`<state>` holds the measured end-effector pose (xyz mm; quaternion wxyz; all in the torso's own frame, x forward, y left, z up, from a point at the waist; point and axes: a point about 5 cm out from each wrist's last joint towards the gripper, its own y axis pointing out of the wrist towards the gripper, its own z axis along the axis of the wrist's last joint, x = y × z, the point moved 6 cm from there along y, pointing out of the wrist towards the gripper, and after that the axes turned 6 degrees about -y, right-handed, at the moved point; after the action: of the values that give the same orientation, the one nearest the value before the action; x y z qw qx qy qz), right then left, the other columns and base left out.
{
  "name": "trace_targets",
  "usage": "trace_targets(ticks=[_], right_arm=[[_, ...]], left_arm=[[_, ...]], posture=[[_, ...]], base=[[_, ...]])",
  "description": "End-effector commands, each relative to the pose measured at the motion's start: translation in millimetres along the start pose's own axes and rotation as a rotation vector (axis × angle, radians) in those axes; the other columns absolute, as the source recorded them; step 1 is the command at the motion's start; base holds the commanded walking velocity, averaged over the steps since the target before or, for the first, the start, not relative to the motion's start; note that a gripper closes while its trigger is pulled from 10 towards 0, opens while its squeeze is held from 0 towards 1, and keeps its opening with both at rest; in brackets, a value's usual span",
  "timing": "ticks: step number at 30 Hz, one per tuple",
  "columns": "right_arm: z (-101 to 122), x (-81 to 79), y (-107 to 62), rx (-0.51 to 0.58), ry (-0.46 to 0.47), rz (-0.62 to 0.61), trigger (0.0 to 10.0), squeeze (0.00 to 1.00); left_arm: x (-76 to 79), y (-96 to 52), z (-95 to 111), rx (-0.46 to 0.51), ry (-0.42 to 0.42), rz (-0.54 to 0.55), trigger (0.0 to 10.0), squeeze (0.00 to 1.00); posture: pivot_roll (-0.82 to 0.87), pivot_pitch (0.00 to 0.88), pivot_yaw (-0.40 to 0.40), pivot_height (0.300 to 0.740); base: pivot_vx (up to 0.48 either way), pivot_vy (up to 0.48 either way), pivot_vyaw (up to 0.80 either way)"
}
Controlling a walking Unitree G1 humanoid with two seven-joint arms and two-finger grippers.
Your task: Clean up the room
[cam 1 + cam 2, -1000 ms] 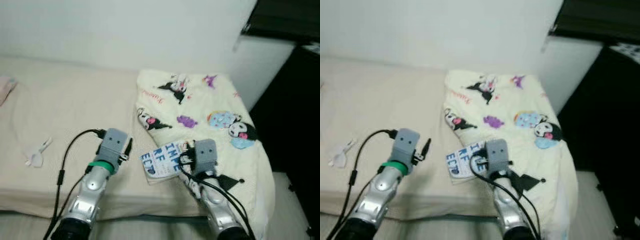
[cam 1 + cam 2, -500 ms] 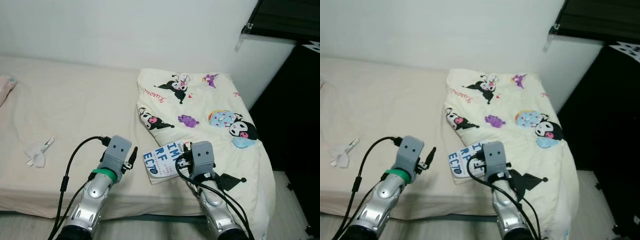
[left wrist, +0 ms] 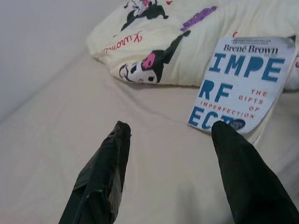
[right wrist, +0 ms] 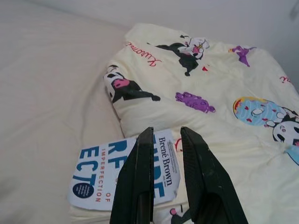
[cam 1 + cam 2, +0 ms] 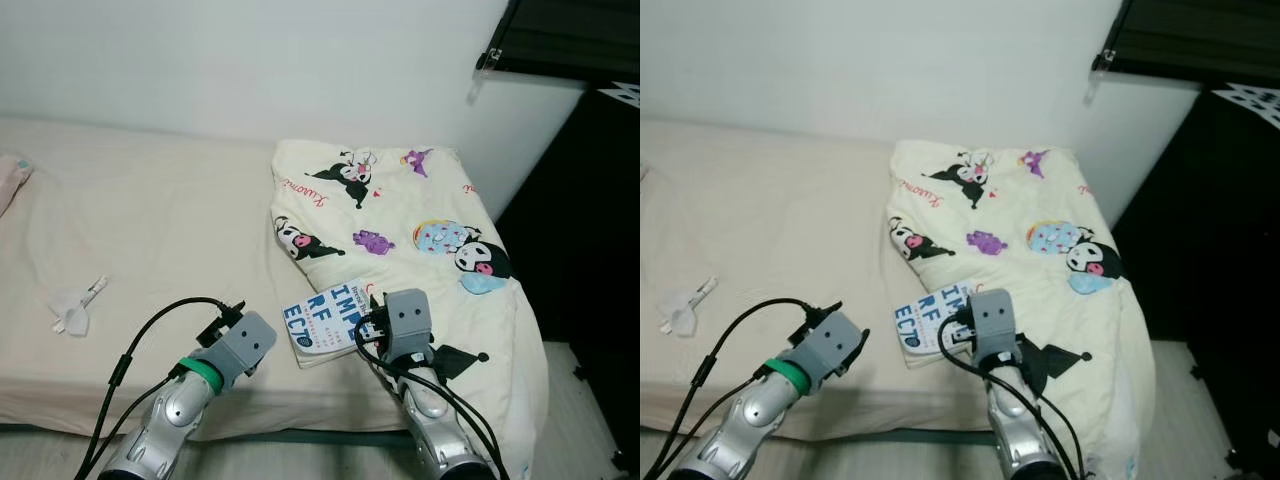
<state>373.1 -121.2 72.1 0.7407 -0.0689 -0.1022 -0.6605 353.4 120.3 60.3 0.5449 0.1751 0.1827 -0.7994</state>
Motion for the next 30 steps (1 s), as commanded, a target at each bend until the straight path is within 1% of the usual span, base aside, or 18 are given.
trace_targets(ticks=[1,12,19,20,21,22,24,25,26,27,28,29,30], right_arm=[[-10.8,2.7,-4.2,-0.039,0.006,-0.005,10.0,0.0],[-9.5,4.8,-3.2,-0.035,0.004,-0.009,10.0,0.0],[-4.9,8.2,-3.2,-0.018,0.004,-0.017,10.0,0.0],[-4.1,9.2,-3.6,-0.015,0.004,-0.018,10.0,0.0],[-4.1,9.2,-3.6,-0.015,0.004,-0.018,10.0,0.0],[-2.6,11.3,-4.9,-0.008,0.002,-0.019,10.0,0.0],[-2.2,12.0,-5.3,-0.006,0.002,-0.019,10.0,0.0],[-1.0,14.3,-6.0,-0.001,0.0,-0.019,10.0,0.0],[-0.2,15.8,-6.4,0.003,-0.002,-0.019,10.0,0.0],[2.7,17.5,-6.6,0.011,-0.003,-0.02,10.0,0.0],[5.8,19.0,-6.3,0.019,-0.005,-0.021,10.0,0.0],[5.8,19.0,-6.3,0.019,-0.005,-0.021,10.0,0.0],[16.4,22.8,-3.8,0.049,-0.001,-0.031,10.0,0.0]], left_arm=[[5.6,-2.2,-4.9,-0.012,0.016,-0.018,10.0,0.0],[6.6,-0.5,-2.1,0.008,0.037,-0.017,10.0,0.0],[5.5,0.8,2.7,0.042,0.132,-0.046,10.0,0.0],[4.2,0.8,2.2,0.045,0.157,-0.053,10.0,0.0],[4.2,0.8,2.2,0.045,0.157,-0.053,10.0,0.0],[0.2,1.5,0.8,0.044,0.191,-0.059,10.0,0.0],[-1.3,1.9,0.5,0.043,0.2,-0.06,10.0,0.0],[-3.0,3.5,1.0,0.046,0.216,-0.063,10.0,0.0],[-4.0,4.5,1.4,0.048,0.227,-0.065,10.0,0.0],[-6.8,6.4,2.7,0.055,0.25,-0.067,10.0,0.0],[-9.6,8.5,4.4,0.063,0.276,-0.069,10.0,0.0],[-9.6,8.5,4.4,0.063,0.276,-0.069,10.0,0.0],[-15.9,15.1,10.6,0.085,0.337,-0.07,10.0,0.0]], posture=[[-0.01,0.052,-0.007,0.65],[-0.02,0.052,-0.006,0.61],[-0.02,0.074,-0.014,0.575],[-0.02,0.088,-0.022,0.57],[-0.02,0.088,-0.022,0.57],[-0.03,0.099,-0.03,0.56],[-0.03,0.099,-0.03,0.555],[-0.03,0.118,-0.038,0.55],[-0.03,0.118,-0.038,0.545],[-0.04,0.14,-0.046,0.54],[-0.04,0.144,-0.047,0.535],[-0.04,0.144,-0.047,0.535],[-0.05,0.169,-0.049,0.525]], base=[[0.0,0.0,0.0],[0.0,0.0,0.0],[0.0,0.0,0.0],[0.0,0.0,0.0],[0.0,0.0,0.0],[0.0,0.0,0.0],[0.0,0.0,0.0],[0.0,0.0,0.0],[0.0,0.0,0.0],[0.0,0.0,0.0],[0.0,0.0,0.0],[0.0,0.0,0.0],[0.0,0.0,0.0]])
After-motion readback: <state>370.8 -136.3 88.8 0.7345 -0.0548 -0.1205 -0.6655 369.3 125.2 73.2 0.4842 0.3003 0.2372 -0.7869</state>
